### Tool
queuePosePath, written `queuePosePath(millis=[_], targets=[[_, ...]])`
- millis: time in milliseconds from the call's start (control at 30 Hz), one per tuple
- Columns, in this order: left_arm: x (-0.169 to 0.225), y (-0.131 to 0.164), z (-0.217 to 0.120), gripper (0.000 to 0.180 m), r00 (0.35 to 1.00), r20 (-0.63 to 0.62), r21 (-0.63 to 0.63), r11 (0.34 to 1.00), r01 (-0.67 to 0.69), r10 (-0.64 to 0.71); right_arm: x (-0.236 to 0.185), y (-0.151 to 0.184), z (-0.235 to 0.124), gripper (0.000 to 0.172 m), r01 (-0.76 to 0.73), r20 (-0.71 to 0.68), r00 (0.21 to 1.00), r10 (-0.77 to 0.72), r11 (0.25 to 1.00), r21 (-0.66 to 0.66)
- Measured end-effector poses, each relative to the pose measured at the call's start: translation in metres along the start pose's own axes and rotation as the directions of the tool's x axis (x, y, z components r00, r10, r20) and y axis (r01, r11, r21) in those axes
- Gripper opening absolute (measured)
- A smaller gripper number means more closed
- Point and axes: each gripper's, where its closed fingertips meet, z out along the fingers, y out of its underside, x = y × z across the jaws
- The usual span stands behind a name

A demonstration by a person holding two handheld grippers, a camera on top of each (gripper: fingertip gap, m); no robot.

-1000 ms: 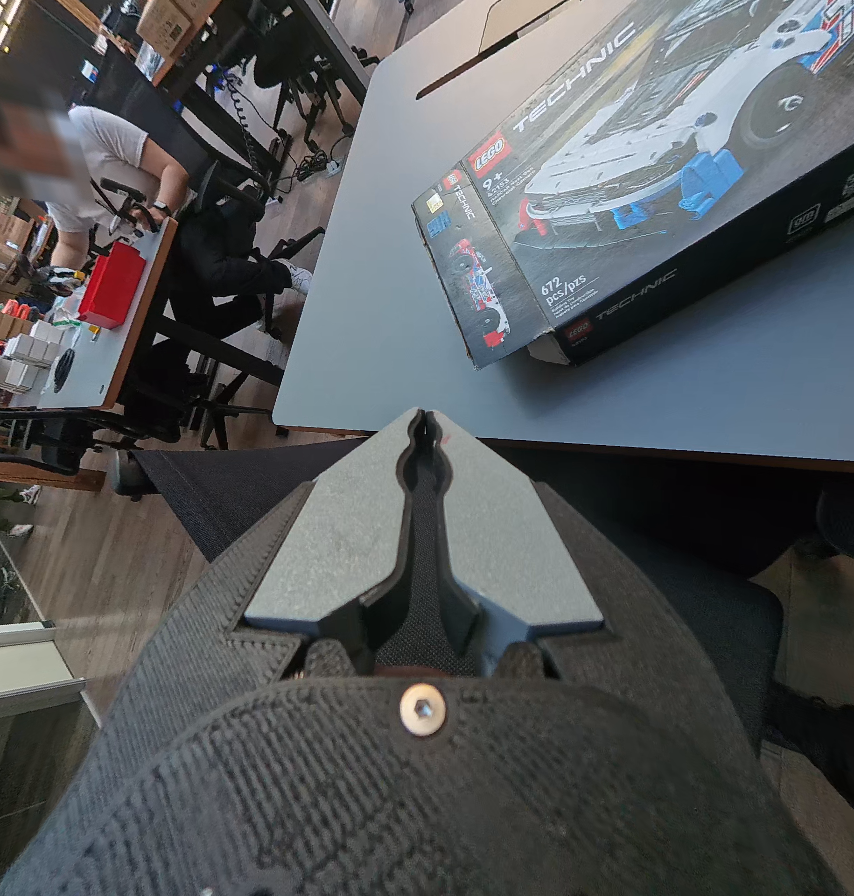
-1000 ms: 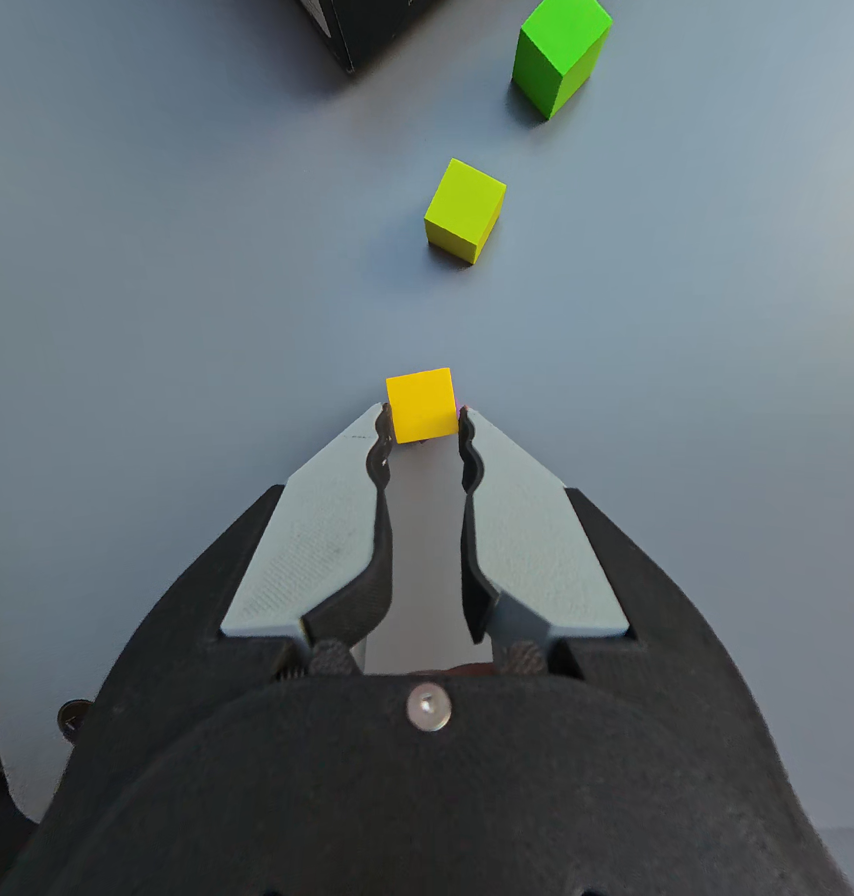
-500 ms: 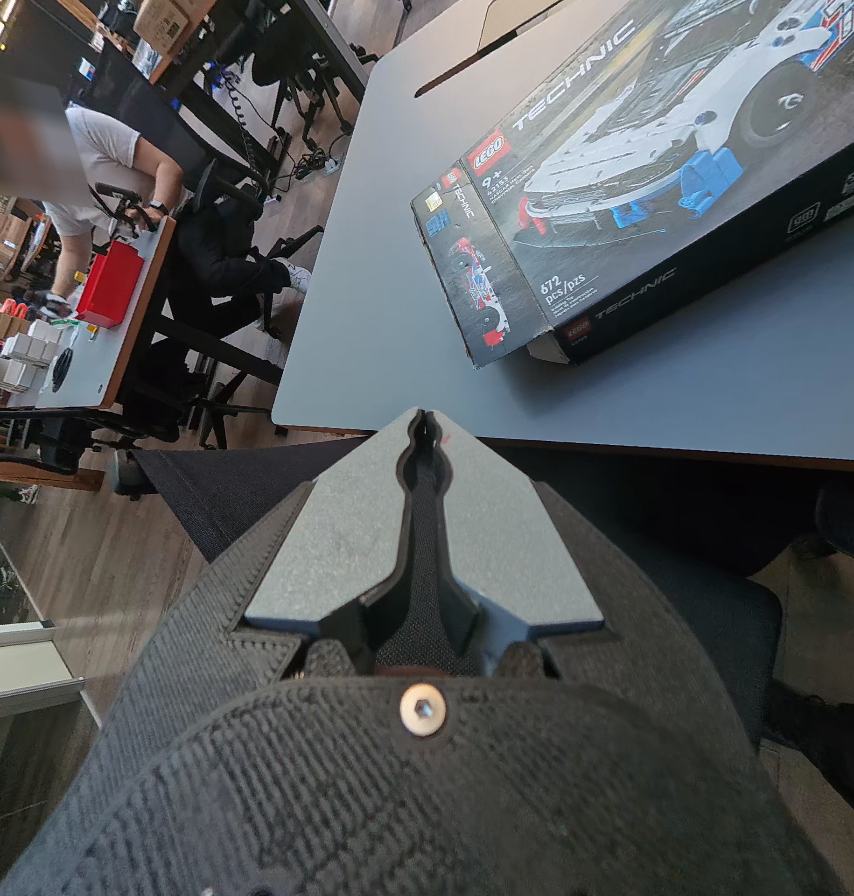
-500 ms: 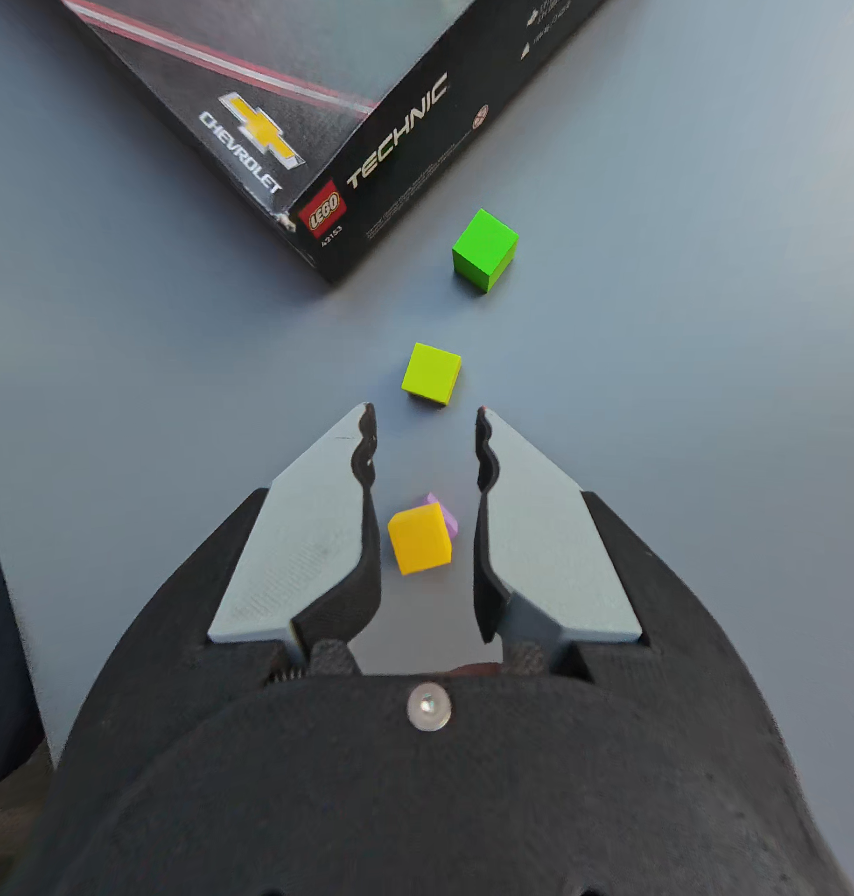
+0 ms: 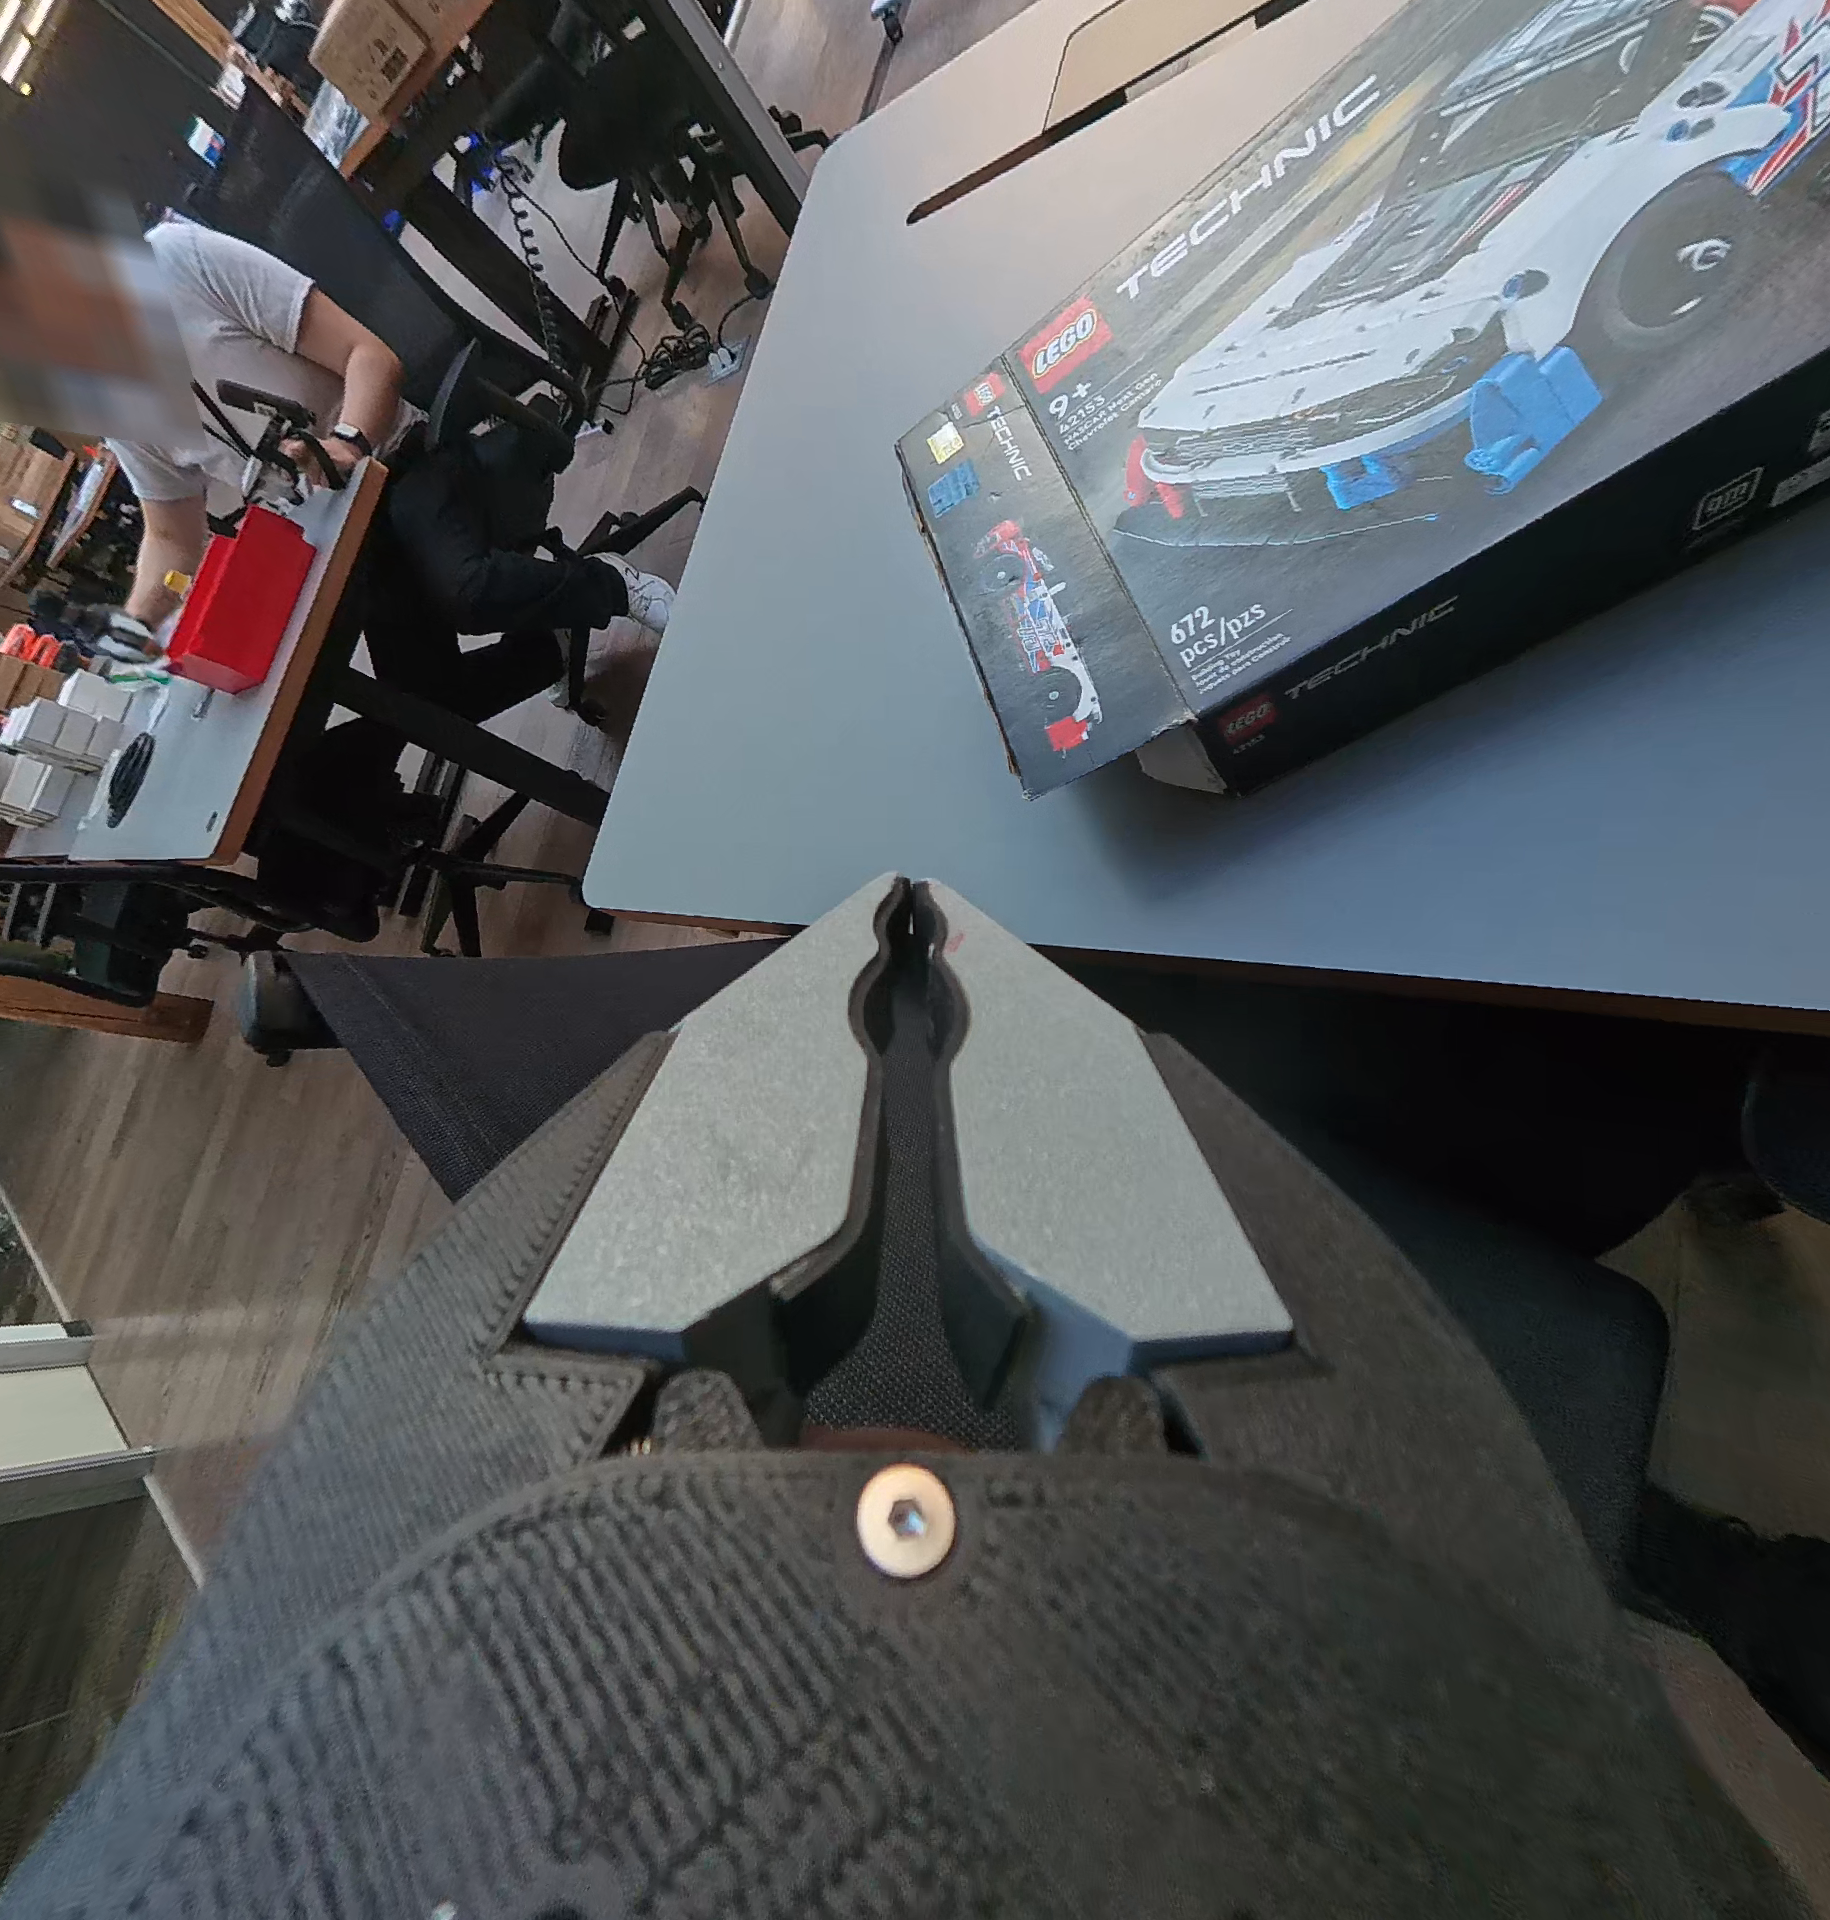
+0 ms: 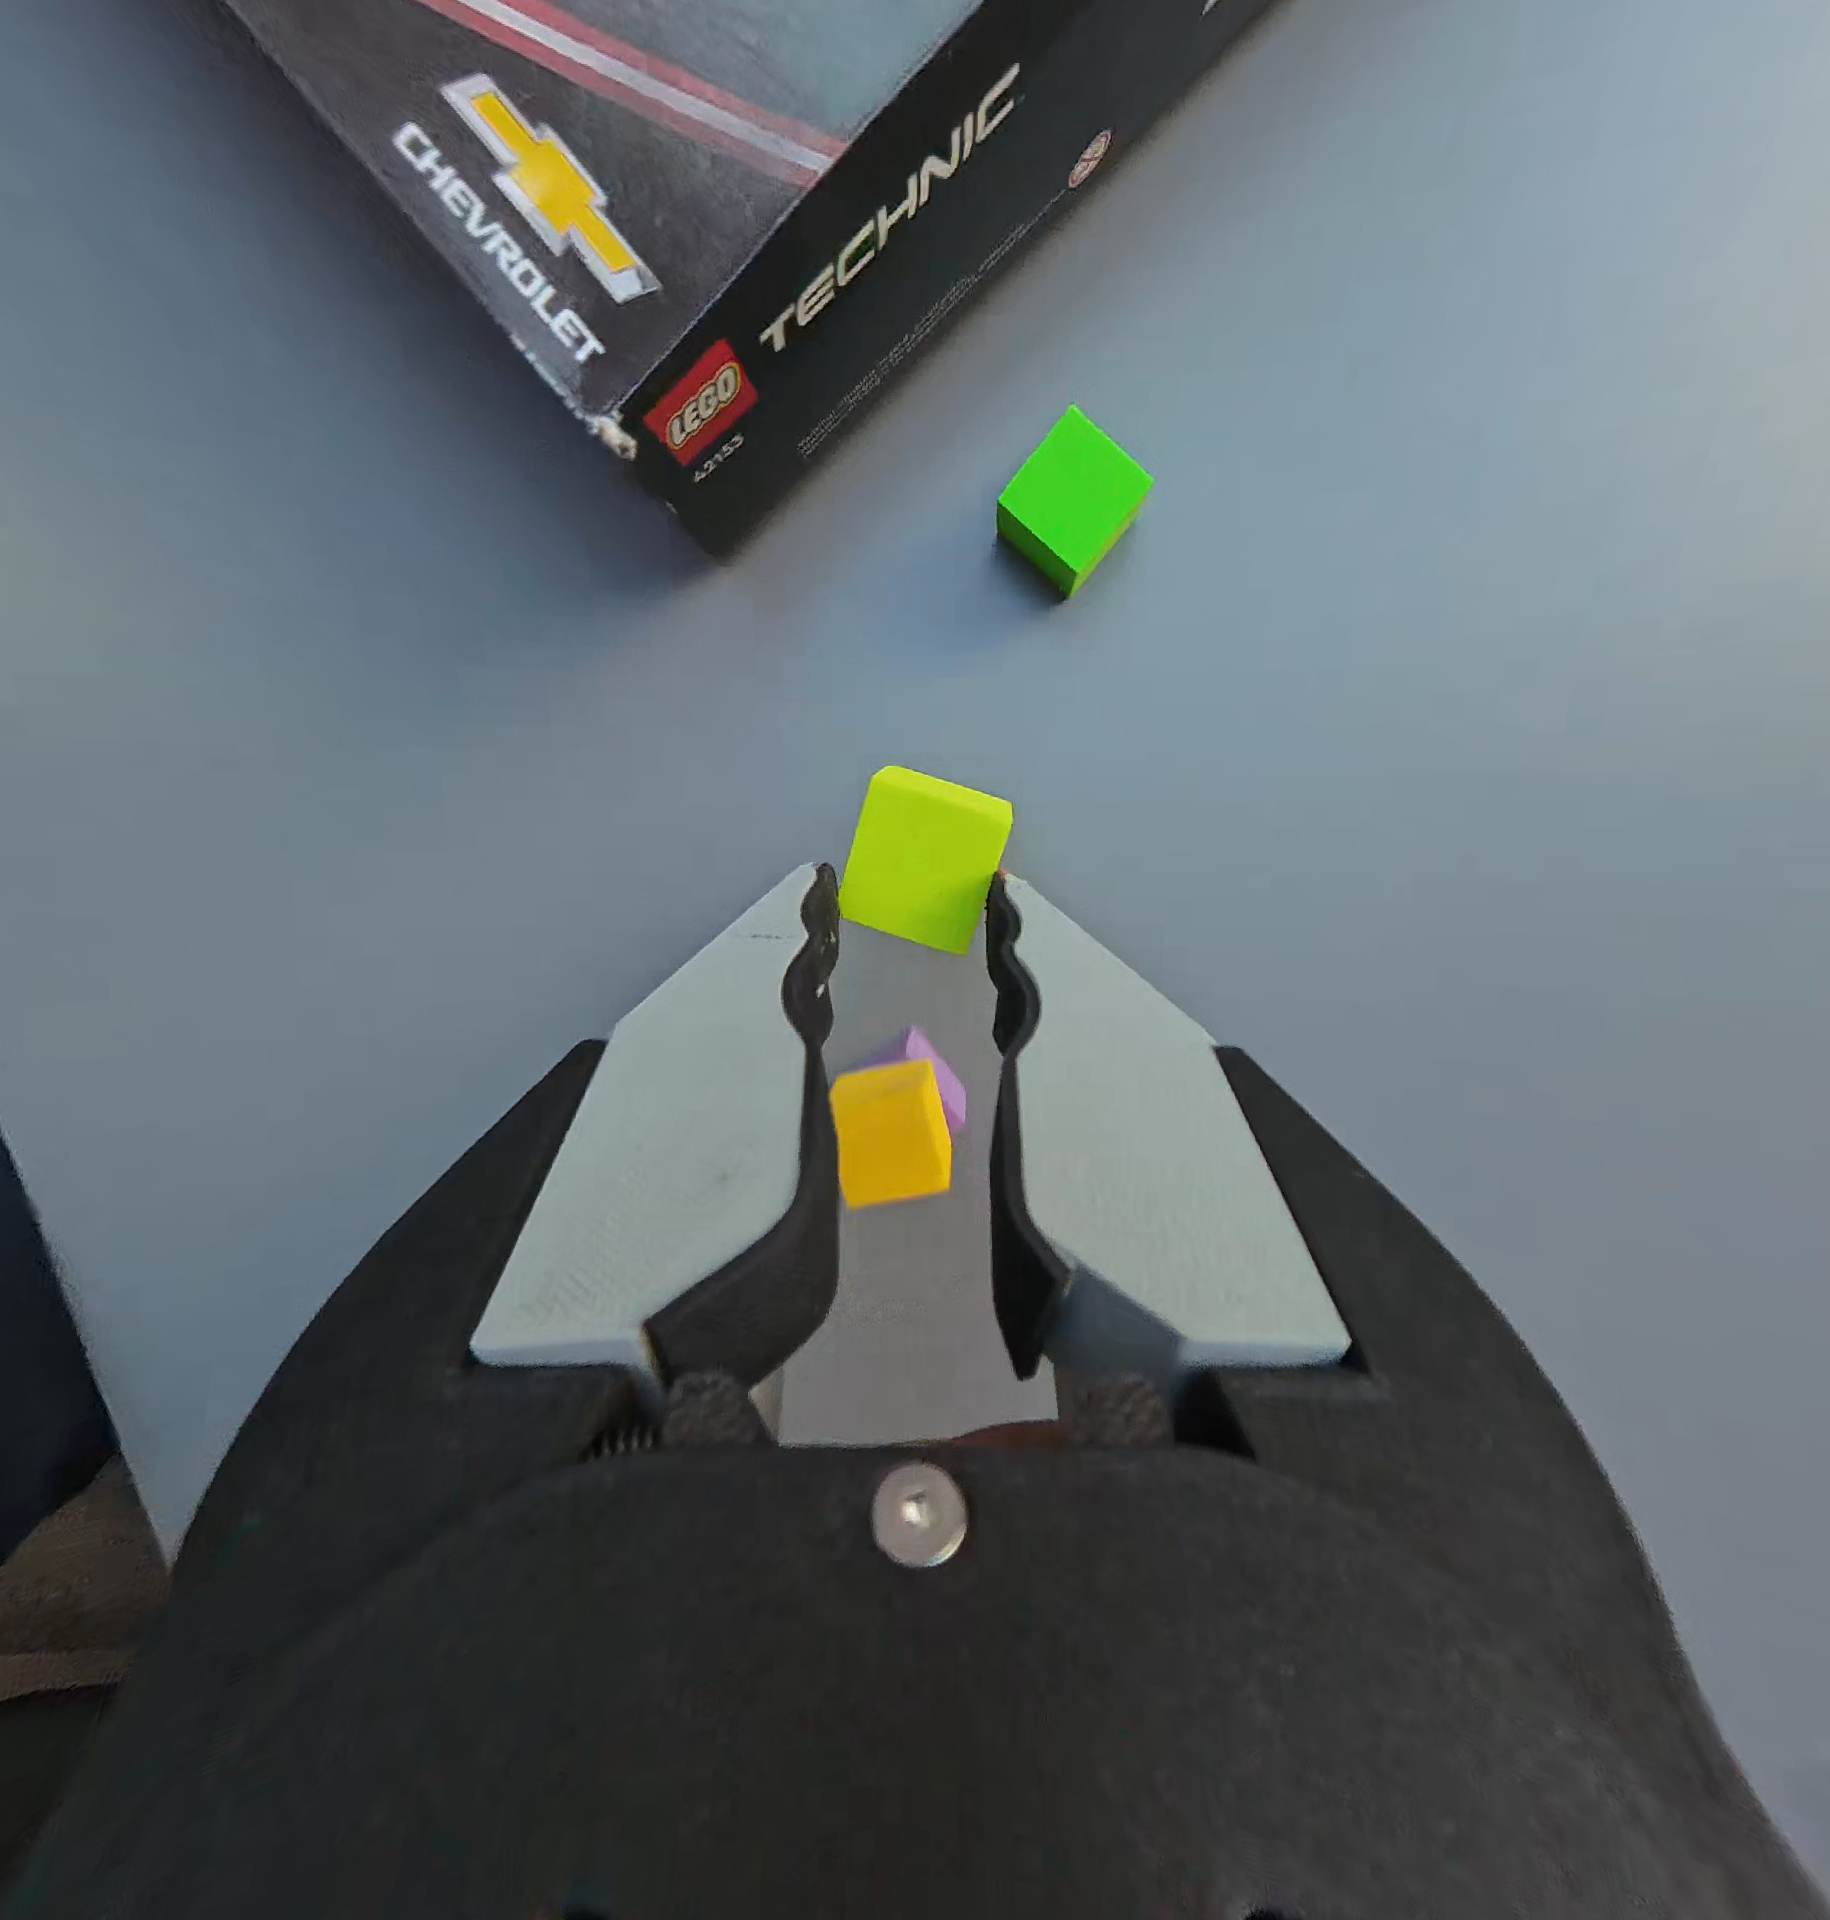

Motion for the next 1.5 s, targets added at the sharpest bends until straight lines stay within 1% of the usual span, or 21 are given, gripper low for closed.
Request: queuePosePath(millis=[100,200,300,467,533,600,700,833,967,1500], targets=[[0.0,-0.001,0.0,0.0,1.0,-0.003,0.005,1.0,0.002,-0.002,0.002,0.016,-0.032,0.026,0.018,0.005,1.0,-0.018,1.0,-0.011],[0.001,-0.001,0.0,0.0,1.0,-0.009,0.004,1.0,0.001,-0.001,0.002,0.034,-0.047,0.026,0.019,0.007,1.0,-0.019,0.999,-0.027],[0.002,-0.001,0.001,0.0,1.0,-0.014,0.0,1.0,-0.007,0.007,-0.003,0.047,-0.04,0.026,0.007,0.029,1.0,-0.005,0.999,-0.04],[0.003,0.0,0.001,0.0,1.0,-0.014,-0.003,1.0,-0.015,0.015,-0.012,0.066,-0.021,0.026,0.046,0.025,0.999,-0.043,0.994,-0.102],[0.004,0.0,0.001,0.0,1.0,-0.014,-0.004,1.0,-0.015,0.015,-0.013,0.062,-0.019,0.026,0.044,0.019,0.999,-0.042,0.996,-0.076],[0.003,0.0,0.001,0.0,1.0,-0.012,-0.005,1.0,-0.015,0.015,-0.012,0.063,-0.019,0.026,0.044,0.017,0.999,-0.043,0.995,-0.088],[0.003,0.0,0.001,0.0,1.0,-0.01,-0.005,1.0,-0.014,0.014,-0.01,0.061,-0.026,0.026,0.083,-0.01,0.996,-0.085,0.991,-0.1],[0.002,0.0,0.0,0.0,1.0,-0.005,-0.003,1.0,-0.01,0.01,-0.009,0.059,-0.03,0.026,0.067,0.01,0.998,-0.066,0.993,-0.094],[0.002,-0.001,0.0,0.0,1.0,-0.003,-0.002,1.0,-0.008,0.008,-0.008,0.069,-0.022,0.026,0.092,0.007,0.996,-0.092,0.985,-0.148],[0.002,0.0,0.0,0.0,1.0,-0.003,-0.003,1.0,-0.015,0.015,-0.012,0.064,-0.025,0.027,0.071,0.022,0.997,-0.07,0.993,-0.097]])
